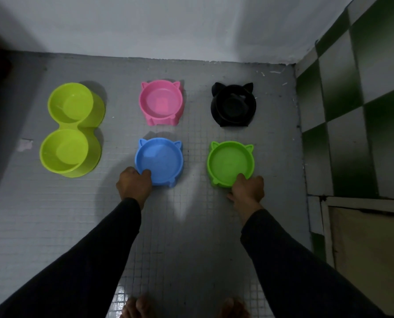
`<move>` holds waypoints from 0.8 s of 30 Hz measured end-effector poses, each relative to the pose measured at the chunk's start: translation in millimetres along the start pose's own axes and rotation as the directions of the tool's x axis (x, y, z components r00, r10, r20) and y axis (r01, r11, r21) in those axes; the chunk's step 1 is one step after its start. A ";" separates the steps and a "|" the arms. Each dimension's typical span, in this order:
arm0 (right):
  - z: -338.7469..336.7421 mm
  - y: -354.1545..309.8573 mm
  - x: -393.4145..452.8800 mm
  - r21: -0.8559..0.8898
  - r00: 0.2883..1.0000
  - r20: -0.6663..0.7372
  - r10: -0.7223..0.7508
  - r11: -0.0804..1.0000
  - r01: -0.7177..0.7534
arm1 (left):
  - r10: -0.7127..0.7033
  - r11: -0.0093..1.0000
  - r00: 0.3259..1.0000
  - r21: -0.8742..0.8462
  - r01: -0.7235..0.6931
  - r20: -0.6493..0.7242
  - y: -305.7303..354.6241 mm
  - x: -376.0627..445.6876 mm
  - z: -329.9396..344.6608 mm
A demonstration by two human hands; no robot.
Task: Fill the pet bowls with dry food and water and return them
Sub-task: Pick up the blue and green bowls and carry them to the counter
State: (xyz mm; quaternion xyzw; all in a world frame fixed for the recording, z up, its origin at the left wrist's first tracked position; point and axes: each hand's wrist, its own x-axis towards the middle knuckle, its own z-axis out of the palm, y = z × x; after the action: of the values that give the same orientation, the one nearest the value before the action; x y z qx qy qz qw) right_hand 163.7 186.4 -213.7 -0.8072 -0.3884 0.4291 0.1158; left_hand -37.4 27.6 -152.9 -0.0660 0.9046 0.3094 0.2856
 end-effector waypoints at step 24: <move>-71.1 -72.0 -130.5 0.655 0.952 0.295 -0.082 0.743 -0.139 | -0.009 0.543 0.952 -0.797 0.263 0.308 35.7 -76.1 -55.1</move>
State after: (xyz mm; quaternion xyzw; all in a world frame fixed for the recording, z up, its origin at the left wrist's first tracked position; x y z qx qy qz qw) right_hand 138.4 150.4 -54.5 -0.6416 -0.2091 0.6604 0.3293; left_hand -11.1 18.9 -56.2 -0.2210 0.5958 0.6815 0.3629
